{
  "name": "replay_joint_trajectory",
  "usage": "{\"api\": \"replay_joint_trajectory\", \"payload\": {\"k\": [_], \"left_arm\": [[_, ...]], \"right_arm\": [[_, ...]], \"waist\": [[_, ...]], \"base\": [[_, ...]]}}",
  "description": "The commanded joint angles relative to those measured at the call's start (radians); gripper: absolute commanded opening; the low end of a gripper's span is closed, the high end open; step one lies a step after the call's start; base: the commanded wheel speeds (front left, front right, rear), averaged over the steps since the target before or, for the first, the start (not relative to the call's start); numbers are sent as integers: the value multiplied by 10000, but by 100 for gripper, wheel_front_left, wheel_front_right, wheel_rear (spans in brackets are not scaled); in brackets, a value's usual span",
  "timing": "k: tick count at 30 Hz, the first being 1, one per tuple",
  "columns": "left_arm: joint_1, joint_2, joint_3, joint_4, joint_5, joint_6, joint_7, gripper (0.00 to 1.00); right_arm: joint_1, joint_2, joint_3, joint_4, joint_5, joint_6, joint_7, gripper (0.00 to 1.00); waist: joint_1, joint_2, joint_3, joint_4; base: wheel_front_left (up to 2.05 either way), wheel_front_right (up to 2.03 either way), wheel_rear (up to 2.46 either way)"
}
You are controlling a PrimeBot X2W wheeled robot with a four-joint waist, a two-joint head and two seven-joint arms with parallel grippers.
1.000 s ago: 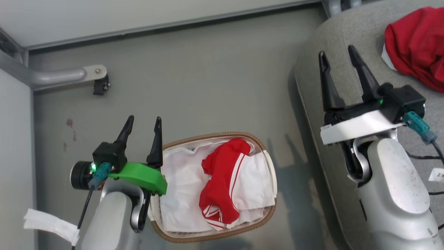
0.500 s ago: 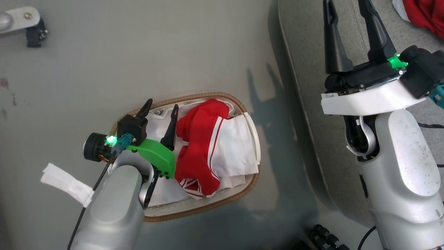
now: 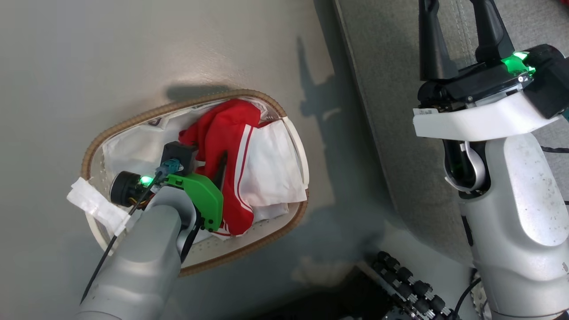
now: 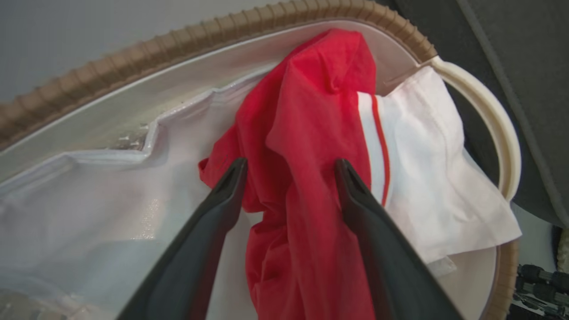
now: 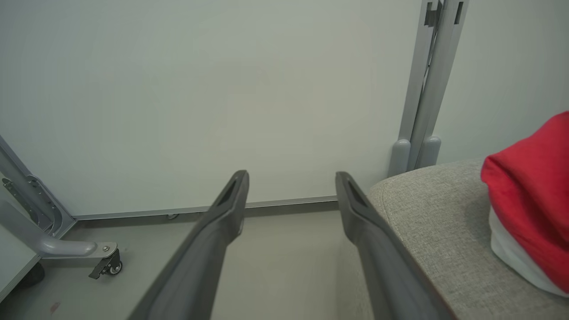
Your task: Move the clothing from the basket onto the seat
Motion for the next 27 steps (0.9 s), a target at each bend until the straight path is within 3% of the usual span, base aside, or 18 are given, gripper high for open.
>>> {"api": "replay_joint_trajectory", "payload": {"k": [1, 6, 7, 8, 9, 17, 27], "left_arm": [[-222, 123, -249, 126, -175, -19, 119, 100], [-471, 272, -1347, 488, -912, -12, 860, 100], [-508, 295, -1487, 529, -1027, -11, 958, 67], [-583, 329, -1670, 524, -1114, -11, 986, 26], [-631, 349, -1776, 542, -1214, -11, 969, 0], [-541, 303, -2412, 752, -1925, -11, 333, 0], [337, 154, -2550, 518, -2847, -11, -557, 0]], "right_arm": [[-76, -20, -30, -98, 36, -10, -48, 100], [-98, -20, -58, -229, -2, -10, -48, 100], [-105, -21, -63, -237, -12, -10, -48, 100], [-103, -21, -71, -240, -22, -10, -48, 100], [-95, -21, -78, -235, -43, -10, -48, 100], [63, -26, -61, 190, -183, -10, -48, 100], [587, -26, -159, 1070, -482, -10, -48, 100]], "waist": [[-1, -1, 402, -290], [-1, -1, 668, -360], [-1, -1, 682, -362], [-1, -1, 690, -359], [-1, -1, 690, -349], [-1, -1, 156, -105], [-1, -1, -1678, 542]], "base": [[0, 0, 0], [0, 0, 0], [0, 0, 0], [0, 0, 0], [0, 0, 0], [0, 0, 0], [0, 0, 0]]}}
